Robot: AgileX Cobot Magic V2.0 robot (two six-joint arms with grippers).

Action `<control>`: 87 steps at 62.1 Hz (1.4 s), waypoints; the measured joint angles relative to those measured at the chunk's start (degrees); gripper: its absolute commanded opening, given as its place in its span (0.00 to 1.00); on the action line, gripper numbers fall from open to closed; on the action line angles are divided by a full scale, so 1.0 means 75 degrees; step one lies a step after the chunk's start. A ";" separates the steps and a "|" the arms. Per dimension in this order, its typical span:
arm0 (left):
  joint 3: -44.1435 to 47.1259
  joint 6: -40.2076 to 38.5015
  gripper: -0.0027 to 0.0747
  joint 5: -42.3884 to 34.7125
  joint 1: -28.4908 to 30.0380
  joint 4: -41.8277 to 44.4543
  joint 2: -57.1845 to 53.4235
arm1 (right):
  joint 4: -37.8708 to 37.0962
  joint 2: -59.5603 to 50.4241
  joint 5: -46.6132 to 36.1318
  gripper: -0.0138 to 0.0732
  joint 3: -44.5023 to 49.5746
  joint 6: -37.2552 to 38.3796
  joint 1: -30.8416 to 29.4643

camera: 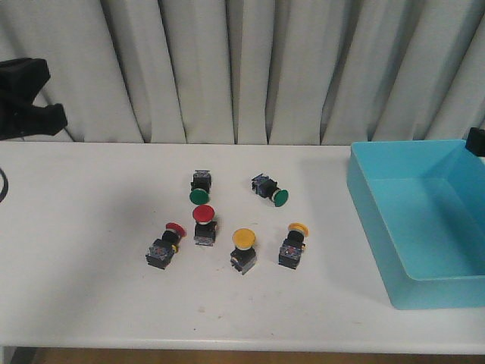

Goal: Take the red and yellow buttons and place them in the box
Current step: 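Lower the left gripper onto the red-capped button nearest the green ones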

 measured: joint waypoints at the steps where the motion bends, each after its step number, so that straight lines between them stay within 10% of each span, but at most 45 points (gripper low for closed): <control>1: -0.0188 0.0000 0.32 0.0247 -0.0080 0.0000 0.0087 | 0.0000 0.0000 0.0000 0.64 -0.0008 0.0000 0.0000; 13: -0.1508 0.0313 0.52 0.1675 -0.0816 -0.0014 0.1161 | -0.0021 0.0152 0.0228 0.81 -0.0008 0.0000 0.0000; 34: -0.1764 0.0169 0.58 0.1522 -0.1083 -0.0569 0.2813 | -0.0078 0.0557 0.0628 0.81 -0.0008 0.0000 0.0000; 50: -0.3501 0.0066 0.76 0.3366 -0.1107 -0.0865 0.4384 | 0.0044 0.0557 0.0888 0.81 -0.0008 0.0000 0.0000; 60: -0.5542 0.1199 0.77 0.5553 -0.1299 -0.1759 0.6465 | 0.0459 0.0557 0.0888 0.81 -0.0008 0.0000 0.0000; 87: -0.6203 0.1631 0.77 0.5883 -0.1641 -0.2166 0.8199 | 0.0778 0.0557 0.1004 0.81 -0.0008 0.0000 0.0000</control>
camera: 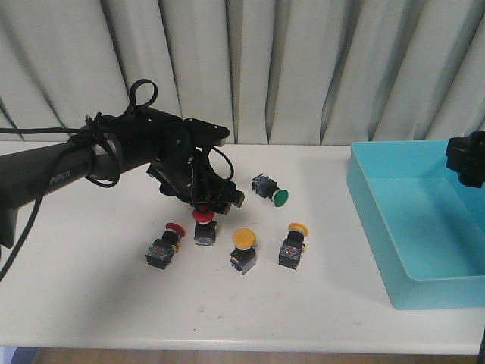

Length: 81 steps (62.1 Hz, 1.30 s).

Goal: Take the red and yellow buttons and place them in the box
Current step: 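Lower the left gripper onto the red-capped button nearest the green ones, then close the left gripper on the red button and lift it, then carry the red button toward the right gripper and hand it over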

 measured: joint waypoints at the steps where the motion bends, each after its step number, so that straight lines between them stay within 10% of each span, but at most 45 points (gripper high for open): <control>1: 0.0000 0.0000 0.77 0.0009 0.0000 0.0000 0.0025 | 0.0008 0.0000 0.0000 0.81 0.0000 0.0000 0.0000; 31: -0.0014 0.0000 0.69 0.0115 0.0000 -0.0071 0.0502 | 0.0054 0.0102 0.0030 0.81 0.0000 0.0000 0.0000; 54: -0.0099 -0.0059 0.03 0.0110 0.0178 -0.0062 0.0572 | 0.0238 0.0645 0.0110 0.81 0.0000 -0.0059 0.0066; 81: -0.1958 0.0363 0.02 0.1568 0.0227 -0.0765 0.0228 | 0.0238 0.0701 0.0134 0.81 0.0000 -0.2152 0.2741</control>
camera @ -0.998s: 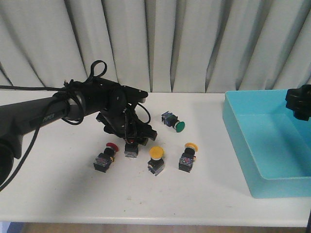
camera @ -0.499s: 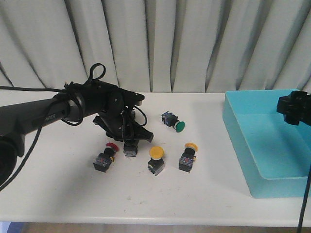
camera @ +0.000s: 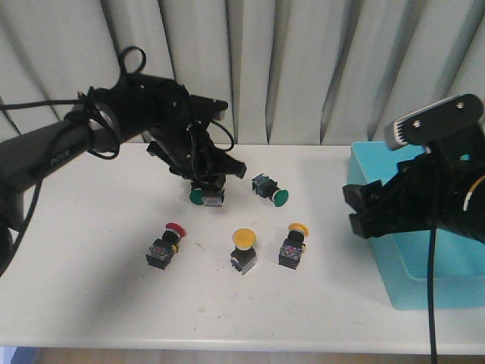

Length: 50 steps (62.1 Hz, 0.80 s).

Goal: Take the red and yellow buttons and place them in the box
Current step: 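Carry the red button toward the right gripper and hand it over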

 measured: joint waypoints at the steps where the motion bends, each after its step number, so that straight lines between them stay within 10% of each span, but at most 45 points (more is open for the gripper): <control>1: -0.0074 0.0061 0.02 0.0053 0.0000 -0.0133 -0.0044 | 0.0000 0.0007 0.0000 0.81 0.0000 -0.0061 0.0079; 22: -0.0578 0.2346 0.02 0.1128 -0.0043 -0.4297 -0.1010 | 0.0022 0.0541 -0.0338 0.81 0.0000 -0.0541 0.0422; 50: -0.0578 0.3353 0.02 0.1541 -0.0607 -0.5640 -0.1115 | 0.0372 0.0541 -0.0534 0.76 0.0000 -0.0541 0.0424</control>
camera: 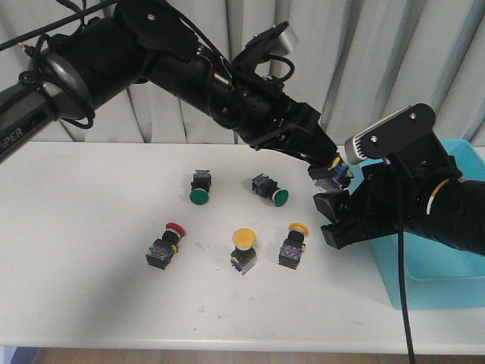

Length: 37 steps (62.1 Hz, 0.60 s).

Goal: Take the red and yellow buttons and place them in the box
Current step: 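Carry the red button toward the right gripper and hand it over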

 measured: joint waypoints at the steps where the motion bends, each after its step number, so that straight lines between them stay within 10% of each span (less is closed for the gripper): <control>1: 0.0000 0.0017 0.02 0.0000 -0.0013 0.0004 0.0000 | 0.0009 0.0000 0.0000 0.76 0.0000 0.0000 0.0000; 20: 0.0000 0.0196 0.02 0.0061 -0.0201 -0.0120 0.0000 | 0.0134 0.0000 -0.0072 0.68 0.0000 0.0000 0.0000; 37: 0.0000 0.0204 0.04 -0.0091 -0.0215 -0.0279 0.0000 | 0.0231 0.0000 -0.0108 0.16 0.0000 -0.0018 0.0018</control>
